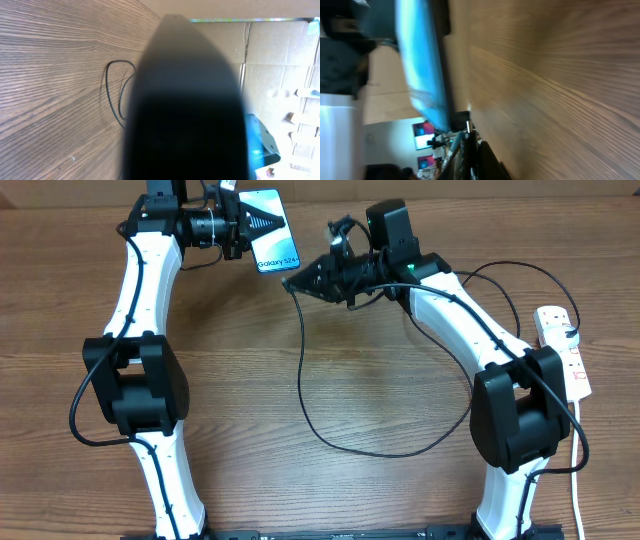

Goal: Plug charger to phone and switch on socket

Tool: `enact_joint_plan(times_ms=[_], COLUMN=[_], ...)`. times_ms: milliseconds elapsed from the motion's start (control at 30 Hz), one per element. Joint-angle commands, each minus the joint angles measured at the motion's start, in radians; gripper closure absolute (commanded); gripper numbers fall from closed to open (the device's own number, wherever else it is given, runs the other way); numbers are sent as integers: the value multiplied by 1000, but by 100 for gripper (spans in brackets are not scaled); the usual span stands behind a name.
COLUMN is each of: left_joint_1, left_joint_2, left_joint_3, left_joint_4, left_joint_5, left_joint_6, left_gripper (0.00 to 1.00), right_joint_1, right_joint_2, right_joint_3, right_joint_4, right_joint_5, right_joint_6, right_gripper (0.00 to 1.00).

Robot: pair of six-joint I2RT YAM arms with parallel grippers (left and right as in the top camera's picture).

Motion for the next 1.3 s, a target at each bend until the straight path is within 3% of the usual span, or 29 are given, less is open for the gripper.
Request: enact_joint_plan(times_ms=[0, 167, 367, 600, 867, 1067, 1267], left_joint_1=[13, 32, 43, 45, 45, 47, 65], left_joint_2=[-10, -10, -10, -10, -10, -10, -10], left_joint_3=[13, 13, 13, 13, 13, 13, 13], left_joint_4=[-3, -72, -182, -206, -223, -231, -234], left_joint_5=[-14, -104, -200, -212, -212, -213, -211], left_joint_6=[11, 66, 161, 170, 195, 233, 233], left_gripper=[96, 96, 96, 96, 96, 96, 96], right_joint_1=[7, 8, 54, 171, 191, 147, 146], right_joint_2=[-31, -31, -31, -31, -13, 29, 78], right_joint_3=[15, 15, 15, -8, -14, -14, -15], right_joint_4=[-95, -275, -400, -417, -370, -357, -314], right_joint_5=[71, 331, 766, 1124, 1126, 999, 981], right_joint_6=[-184, -272, -272, -152, -119, -146, -164], right_gripper=[96, 96, 96, 97, 96, 72, 70])
